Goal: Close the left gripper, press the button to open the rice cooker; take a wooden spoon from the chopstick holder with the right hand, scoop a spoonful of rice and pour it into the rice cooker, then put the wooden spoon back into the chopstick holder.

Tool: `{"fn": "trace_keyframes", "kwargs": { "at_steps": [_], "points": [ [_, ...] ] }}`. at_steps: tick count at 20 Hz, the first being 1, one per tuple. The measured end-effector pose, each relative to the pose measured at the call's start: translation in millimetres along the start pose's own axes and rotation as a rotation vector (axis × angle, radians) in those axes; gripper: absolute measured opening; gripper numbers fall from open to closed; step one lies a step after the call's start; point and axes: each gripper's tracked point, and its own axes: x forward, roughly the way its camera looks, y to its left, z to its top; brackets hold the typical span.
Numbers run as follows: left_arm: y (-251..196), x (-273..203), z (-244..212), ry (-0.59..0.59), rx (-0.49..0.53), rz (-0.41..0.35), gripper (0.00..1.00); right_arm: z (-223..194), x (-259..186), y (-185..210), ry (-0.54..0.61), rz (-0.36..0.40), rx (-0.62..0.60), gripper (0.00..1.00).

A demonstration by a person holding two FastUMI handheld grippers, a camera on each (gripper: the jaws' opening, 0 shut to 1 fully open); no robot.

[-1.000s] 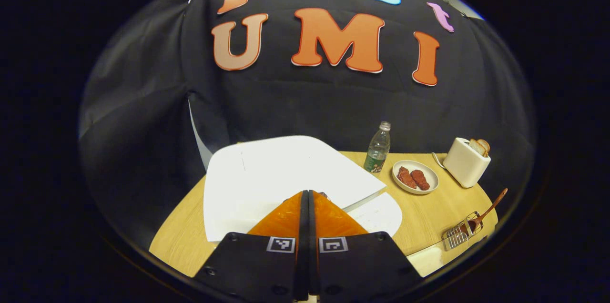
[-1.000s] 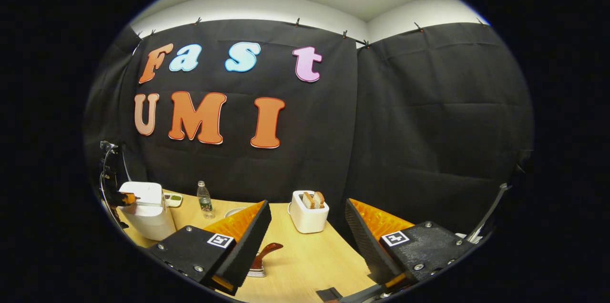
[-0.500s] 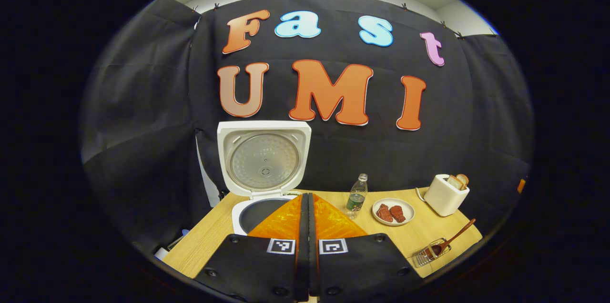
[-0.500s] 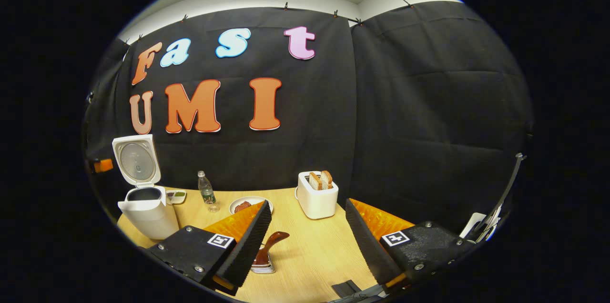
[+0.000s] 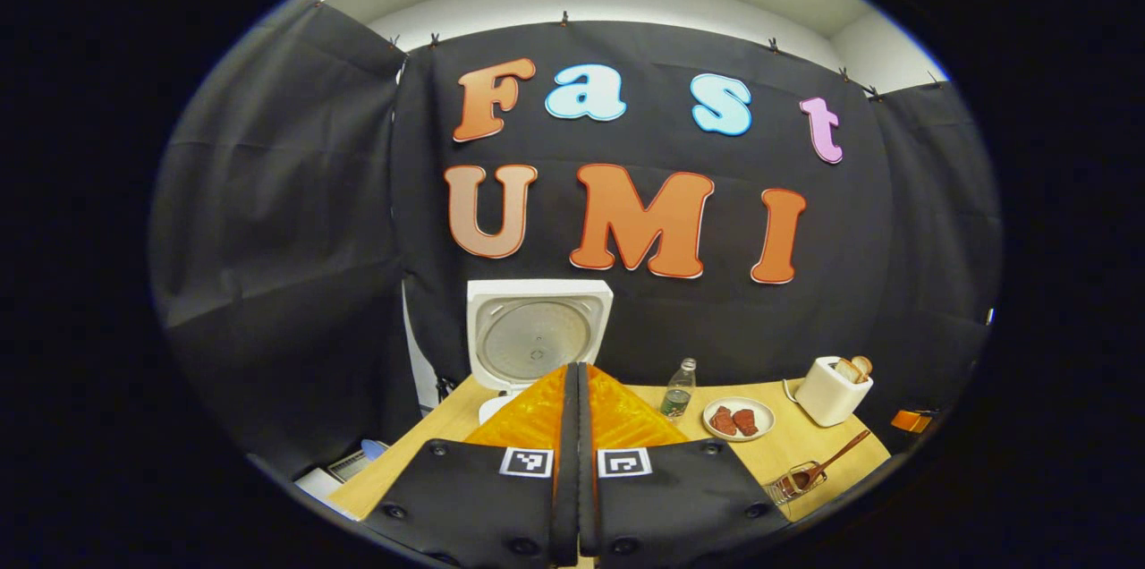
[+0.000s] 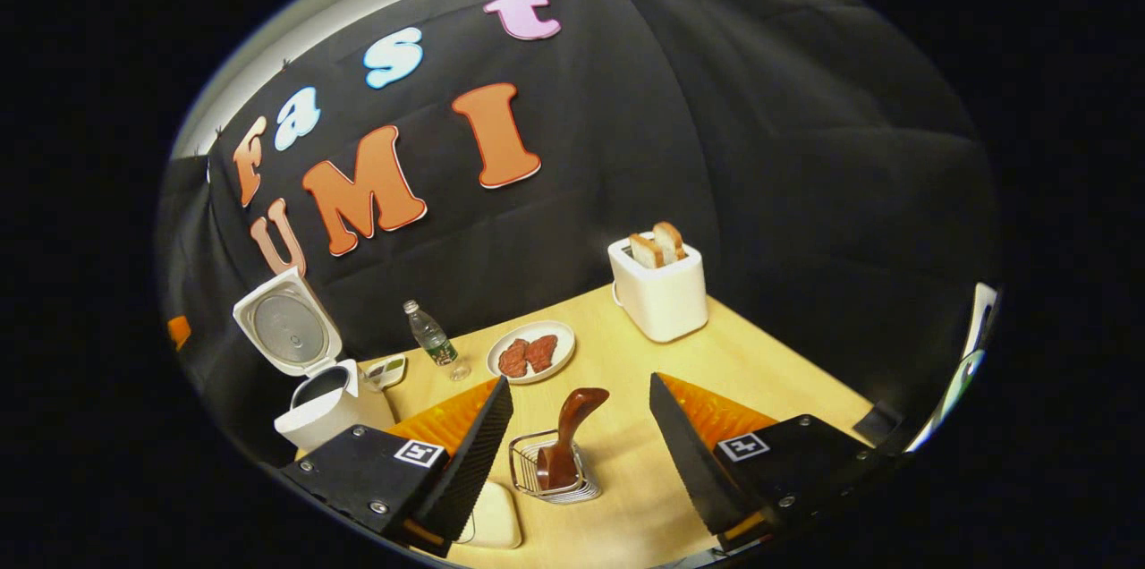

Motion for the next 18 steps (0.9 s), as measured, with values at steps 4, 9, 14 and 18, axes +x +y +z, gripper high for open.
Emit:
{"fn": "trace_keyframes", "kwargs": {
  "at_steps": [4,9,14,18],
  "points": [
    [36,-21,-6,0.022,-0.012,0.104,0.05,-30,31,-7,0.069,0.002,0.059,0.93],
    [59,-49,-2,0.022,0.005,0.163,0.15,-47,59,-5,0.123,0.035,0.152,0.82],
    [74,-62,0,0.003,-0.023,0.188,0.26,-55,79,-9,0.15,0.014,0.192,0.68],
    [83,-69,-4,0.01,-0.007,0.211,0.96,-52,81,0,0.148,0.032,0.243,0.38]
  ]
}}
